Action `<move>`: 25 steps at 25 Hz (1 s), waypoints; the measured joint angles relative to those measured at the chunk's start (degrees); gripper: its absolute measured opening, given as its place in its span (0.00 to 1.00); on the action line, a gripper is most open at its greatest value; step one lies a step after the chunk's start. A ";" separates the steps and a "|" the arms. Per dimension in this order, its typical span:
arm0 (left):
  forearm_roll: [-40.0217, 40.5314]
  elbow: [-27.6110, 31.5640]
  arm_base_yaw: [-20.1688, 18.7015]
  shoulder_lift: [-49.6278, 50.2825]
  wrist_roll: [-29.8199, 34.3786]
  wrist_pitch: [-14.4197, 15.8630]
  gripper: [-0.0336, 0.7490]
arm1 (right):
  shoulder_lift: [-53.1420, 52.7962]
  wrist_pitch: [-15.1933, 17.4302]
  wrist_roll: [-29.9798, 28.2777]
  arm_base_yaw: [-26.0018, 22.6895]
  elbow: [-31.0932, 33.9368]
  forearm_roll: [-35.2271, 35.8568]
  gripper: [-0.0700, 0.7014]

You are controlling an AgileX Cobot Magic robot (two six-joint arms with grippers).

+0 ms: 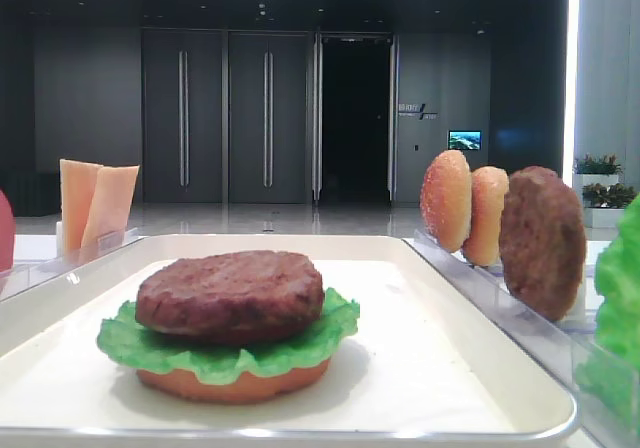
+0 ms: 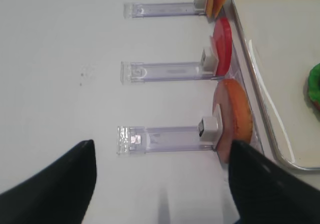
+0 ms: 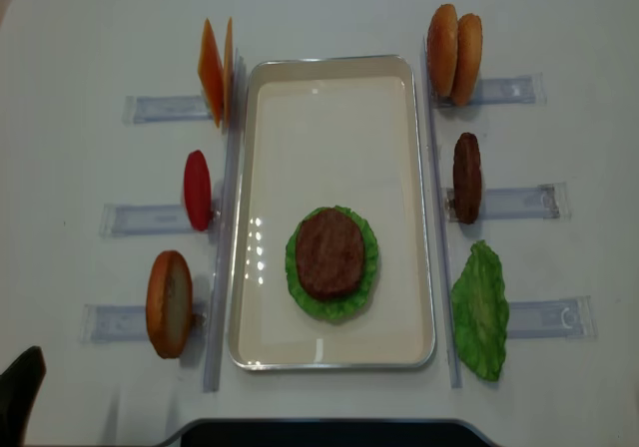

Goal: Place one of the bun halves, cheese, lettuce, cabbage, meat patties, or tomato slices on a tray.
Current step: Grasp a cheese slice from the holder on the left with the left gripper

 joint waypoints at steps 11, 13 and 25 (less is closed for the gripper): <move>0.00 -7.93 0.00 14.44 -2.48 -0.22 0.84 | 0.00 0.00 0.00 0.00 0.00 0.00 0.63; 0.00 -9.95 0.00 17.95 -2.48 -0.35 0.84 | 0.00 0.00 0.00 0.00 0.00 0.00 0.63; 0.00 -22.86 0.00 42.71 -2.54 0.19 0.84 | 0.00 0.00 0.00 0.00 0.00 0.00 0.63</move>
